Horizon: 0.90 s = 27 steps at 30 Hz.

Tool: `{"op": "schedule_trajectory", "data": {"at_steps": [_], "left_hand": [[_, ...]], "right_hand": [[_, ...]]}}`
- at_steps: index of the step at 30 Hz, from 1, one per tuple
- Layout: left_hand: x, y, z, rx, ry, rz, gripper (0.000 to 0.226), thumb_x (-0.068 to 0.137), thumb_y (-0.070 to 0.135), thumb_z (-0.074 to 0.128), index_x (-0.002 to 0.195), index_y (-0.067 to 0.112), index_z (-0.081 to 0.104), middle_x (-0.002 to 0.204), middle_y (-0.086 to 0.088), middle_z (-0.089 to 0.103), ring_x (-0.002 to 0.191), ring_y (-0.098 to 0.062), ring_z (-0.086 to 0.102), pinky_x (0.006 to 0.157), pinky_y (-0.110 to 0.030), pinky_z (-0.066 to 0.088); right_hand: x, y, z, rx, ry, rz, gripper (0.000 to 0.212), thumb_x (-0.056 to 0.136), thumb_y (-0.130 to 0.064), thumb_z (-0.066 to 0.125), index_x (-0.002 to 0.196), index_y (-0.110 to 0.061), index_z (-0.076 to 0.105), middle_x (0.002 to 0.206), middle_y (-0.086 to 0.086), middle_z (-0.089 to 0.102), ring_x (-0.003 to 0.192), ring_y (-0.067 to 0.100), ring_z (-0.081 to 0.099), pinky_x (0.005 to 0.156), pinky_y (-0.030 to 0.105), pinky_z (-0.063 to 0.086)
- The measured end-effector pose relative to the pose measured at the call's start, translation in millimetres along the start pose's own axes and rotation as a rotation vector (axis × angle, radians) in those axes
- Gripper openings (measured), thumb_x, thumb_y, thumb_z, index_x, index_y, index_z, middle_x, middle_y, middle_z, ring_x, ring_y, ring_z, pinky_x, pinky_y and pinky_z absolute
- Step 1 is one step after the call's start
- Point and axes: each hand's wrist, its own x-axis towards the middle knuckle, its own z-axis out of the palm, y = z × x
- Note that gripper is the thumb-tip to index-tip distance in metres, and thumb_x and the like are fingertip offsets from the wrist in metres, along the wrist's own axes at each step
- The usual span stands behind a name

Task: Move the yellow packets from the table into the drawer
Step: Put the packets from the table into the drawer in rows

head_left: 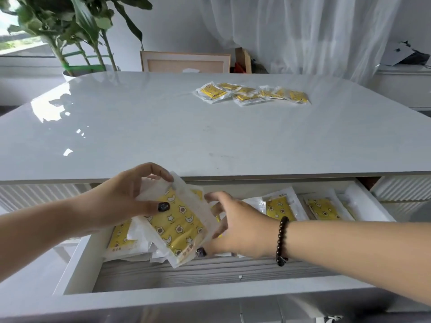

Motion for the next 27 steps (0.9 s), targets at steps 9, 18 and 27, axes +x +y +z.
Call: {"op": "schedule_trajectory", "data": {"at_steps": [9,18,27], "left_hand": [[-7.9,-0.3,-0.4,-0.046,0.051,-0.024,0.064,0.063,-0.002,0.072,0.122,0.016,0.055,0.103,-0.010,0.073,0.094,-0.030,0.071,0.077,-0.041,0.059],[-14.6,-9.4,-1.0,0.196,-0.076,-0.158,0.054,0.078,-0.007,0.069,0.116,0.029,0.054,0.102,-0.001,0.071,0.097,-0.021,0.069,0.083,-0.041,0.057],[-21.8,-13.6,-9.7,0.320,-0.111,-0.206,0.049,0.082,0.000,0.069,0.110,0.029,0.042,0.101,-0.004,0.070,0.091,-0.021,0.070,0.079,-0.043,0.058]], "right_hand": [[7.0,1.2,-10.2,0.431,0.146,0.003,0.035,0.075,-0.001,0.076,0.102,-0.011,0.057,0.063,0.006,0.063,0.058,0.025,0.067,0.056,0.030,0.057],[6.7,-12.5,-7.7,-0.098,0.224,-0.114,0.010,0.082,-0.021,0.071,0.077,-0.013,0.066,0.067,-0.002,0.065,0.054,0.003,0.058,0.051,0.013,0.045],[17.5,-31.2,21.7,-0.158,0.004,-0.143,0.040,0.075,-0.028,0.078,0.110,-0.026,0.059,0.104,-0.010,0.066,0.082,0.001,0.061,0.067,0.015,0.050]]}}
